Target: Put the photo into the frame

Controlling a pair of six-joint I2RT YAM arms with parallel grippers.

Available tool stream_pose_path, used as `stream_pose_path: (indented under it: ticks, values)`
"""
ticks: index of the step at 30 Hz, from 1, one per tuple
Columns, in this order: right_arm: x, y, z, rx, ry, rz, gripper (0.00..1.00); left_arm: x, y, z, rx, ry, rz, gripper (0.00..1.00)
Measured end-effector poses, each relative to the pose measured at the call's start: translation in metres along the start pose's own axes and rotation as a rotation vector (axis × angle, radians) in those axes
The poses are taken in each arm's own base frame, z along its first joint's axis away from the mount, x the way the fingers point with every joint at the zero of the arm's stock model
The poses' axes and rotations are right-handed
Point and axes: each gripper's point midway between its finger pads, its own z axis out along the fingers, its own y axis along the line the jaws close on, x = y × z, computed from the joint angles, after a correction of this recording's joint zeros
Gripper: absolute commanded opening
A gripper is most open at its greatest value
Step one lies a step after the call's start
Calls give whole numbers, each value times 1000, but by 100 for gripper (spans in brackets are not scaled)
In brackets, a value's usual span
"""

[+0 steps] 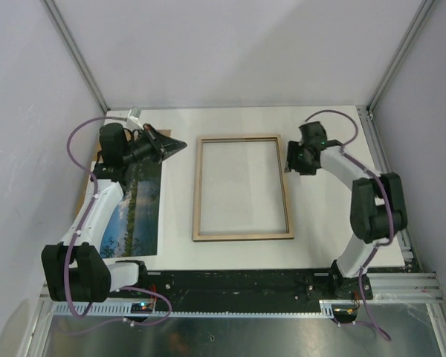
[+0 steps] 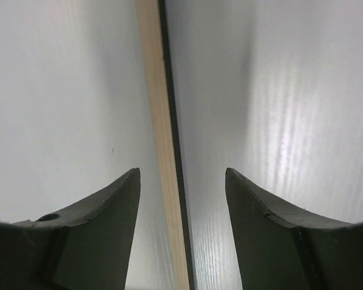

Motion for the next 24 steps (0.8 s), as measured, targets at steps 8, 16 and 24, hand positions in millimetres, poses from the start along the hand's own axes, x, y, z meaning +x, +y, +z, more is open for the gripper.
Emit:
stream_pose_path:
  ticks: [8,16,24]
  values:
    - [-36,-25,-54,-121,-204,248,62,16,-15,19,80,43,-65,0]
    - [-11,-30,-50,-195,-171,366,61,38,-6,52,88,130,-166,0]
    - [-12,-32,-52,-228,-188,408,61,54,16,80,62,192,-241,0]
